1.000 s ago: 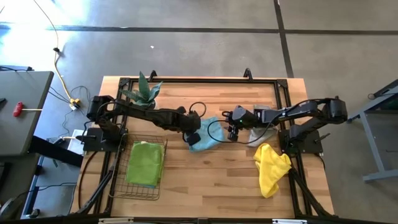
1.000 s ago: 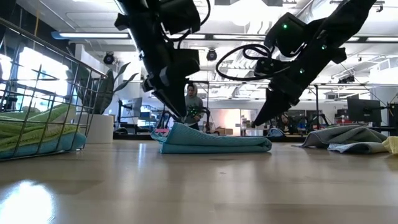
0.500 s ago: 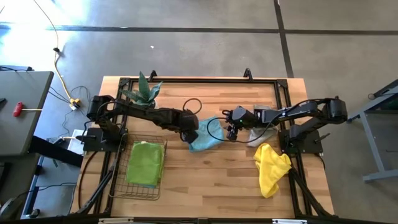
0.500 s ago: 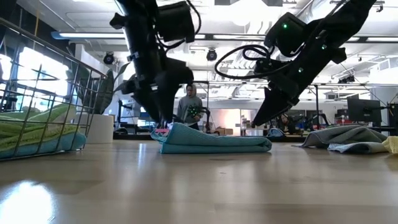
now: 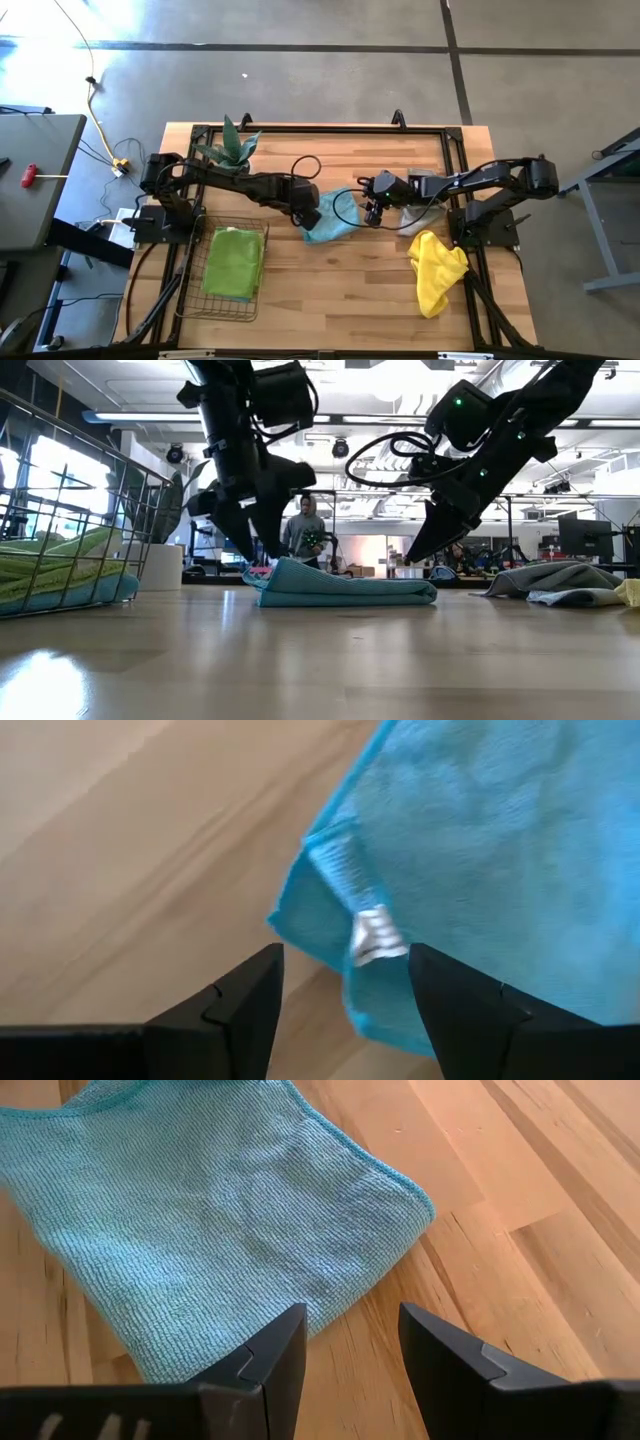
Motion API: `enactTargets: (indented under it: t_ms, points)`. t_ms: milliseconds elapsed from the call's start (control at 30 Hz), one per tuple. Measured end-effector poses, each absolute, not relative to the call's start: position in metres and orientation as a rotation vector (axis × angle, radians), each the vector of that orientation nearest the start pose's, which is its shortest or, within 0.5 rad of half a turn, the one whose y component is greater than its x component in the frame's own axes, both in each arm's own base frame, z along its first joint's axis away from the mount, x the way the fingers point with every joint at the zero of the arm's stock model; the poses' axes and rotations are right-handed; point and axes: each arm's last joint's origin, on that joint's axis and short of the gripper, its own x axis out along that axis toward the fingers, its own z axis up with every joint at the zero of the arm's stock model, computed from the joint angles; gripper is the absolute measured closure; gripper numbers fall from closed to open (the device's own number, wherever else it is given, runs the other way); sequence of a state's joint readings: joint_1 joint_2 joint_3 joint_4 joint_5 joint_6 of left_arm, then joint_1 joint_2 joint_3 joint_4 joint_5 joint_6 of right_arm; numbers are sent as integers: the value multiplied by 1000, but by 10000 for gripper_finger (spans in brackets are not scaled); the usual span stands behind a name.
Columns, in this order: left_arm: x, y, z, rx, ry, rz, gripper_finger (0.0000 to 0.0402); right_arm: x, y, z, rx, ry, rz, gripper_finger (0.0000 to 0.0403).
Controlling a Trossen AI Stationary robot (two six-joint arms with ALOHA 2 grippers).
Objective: Fold microfiber towels
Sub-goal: Put the blue microfiber towel into the wire basket
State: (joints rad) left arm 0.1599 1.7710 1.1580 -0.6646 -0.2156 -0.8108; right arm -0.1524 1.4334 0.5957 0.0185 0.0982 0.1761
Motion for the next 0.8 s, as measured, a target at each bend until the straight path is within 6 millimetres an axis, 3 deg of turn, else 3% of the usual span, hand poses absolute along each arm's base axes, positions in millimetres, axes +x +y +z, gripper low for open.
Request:
enactTargets:
  t_ms: [167,433,600,800]
  points:
    - [324,68,177,-722,1106,864,181,255,-42,153,187,798,-308,249]
    - [328,83,179,-902,1042,809,110,255,-42,153,187,798,-308,249]
    - [328,87,178,-953,1009,837,104,255,-42,153,187,798,-308,249]
    - [320,86,160,-1005,988,883,104,255,-42,153,187,798,-308,249]
